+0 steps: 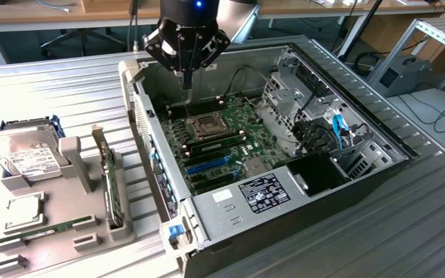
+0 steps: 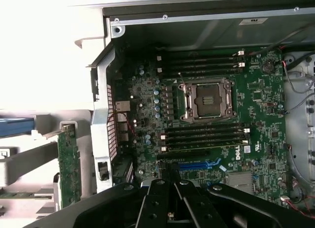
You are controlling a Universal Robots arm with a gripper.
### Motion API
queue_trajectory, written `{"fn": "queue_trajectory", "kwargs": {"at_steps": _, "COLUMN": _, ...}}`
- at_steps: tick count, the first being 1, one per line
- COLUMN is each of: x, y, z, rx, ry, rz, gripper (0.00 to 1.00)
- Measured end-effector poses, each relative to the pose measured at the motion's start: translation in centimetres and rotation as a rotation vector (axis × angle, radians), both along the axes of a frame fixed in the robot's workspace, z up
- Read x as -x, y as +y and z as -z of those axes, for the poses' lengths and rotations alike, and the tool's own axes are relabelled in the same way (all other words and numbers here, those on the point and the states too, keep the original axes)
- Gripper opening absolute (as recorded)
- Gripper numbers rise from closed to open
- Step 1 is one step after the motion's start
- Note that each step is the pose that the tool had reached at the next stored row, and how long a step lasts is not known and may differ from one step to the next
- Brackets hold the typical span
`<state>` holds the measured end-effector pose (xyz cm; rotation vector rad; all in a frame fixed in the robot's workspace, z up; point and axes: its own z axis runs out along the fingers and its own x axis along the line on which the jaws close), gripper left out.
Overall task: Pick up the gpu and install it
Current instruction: 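Reach for the gpu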
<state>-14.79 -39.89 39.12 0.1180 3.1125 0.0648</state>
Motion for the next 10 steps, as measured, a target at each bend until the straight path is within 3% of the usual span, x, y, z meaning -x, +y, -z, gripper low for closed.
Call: {"fn": "queue_trajectory", "kwargs": {"at_steps": 10, "x": 0.51, "y": 0.0, "z": 0.09, "rx": 0.0, "ry": 0.0, "rz": 0.0, "gripper": 0.11}}
